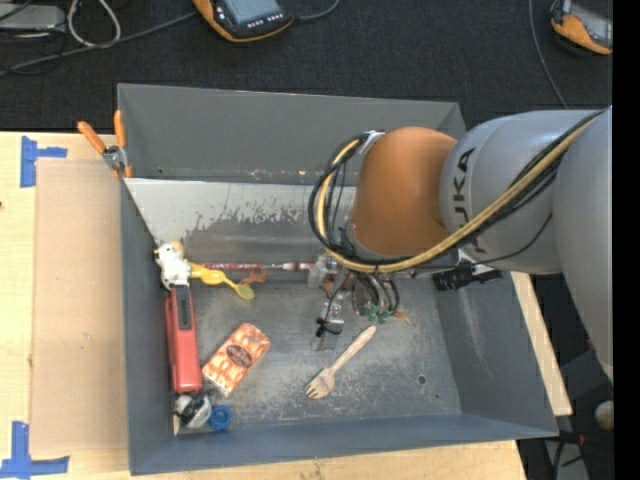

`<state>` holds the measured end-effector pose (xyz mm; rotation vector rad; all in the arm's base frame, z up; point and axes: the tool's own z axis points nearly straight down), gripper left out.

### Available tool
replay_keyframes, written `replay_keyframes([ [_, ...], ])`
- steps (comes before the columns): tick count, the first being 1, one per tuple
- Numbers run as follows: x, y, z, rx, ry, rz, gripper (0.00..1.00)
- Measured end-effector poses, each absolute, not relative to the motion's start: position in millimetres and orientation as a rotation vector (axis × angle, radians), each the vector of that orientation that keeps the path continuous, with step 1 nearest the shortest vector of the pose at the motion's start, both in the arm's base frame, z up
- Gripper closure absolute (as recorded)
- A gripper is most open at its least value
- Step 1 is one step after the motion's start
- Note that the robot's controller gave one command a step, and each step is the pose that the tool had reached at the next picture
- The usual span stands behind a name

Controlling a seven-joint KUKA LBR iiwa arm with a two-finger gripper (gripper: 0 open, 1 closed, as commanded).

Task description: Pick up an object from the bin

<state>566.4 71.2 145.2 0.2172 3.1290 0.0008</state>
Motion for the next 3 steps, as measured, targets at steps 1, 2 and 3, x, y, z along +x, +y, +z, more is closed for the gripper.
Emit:
replay_keyframes([
  [1, 556.0, 143.9, 92.2, 0.009, 3.139, -0.001, 0.00],
  [2, 552.7, 165.6, 83.3, -0.020, 3.145, 0.001, 0.00],
  [3, 553.5, 165.0, 85.3, -0.078, 3.139, 0.000, 0.00],
])
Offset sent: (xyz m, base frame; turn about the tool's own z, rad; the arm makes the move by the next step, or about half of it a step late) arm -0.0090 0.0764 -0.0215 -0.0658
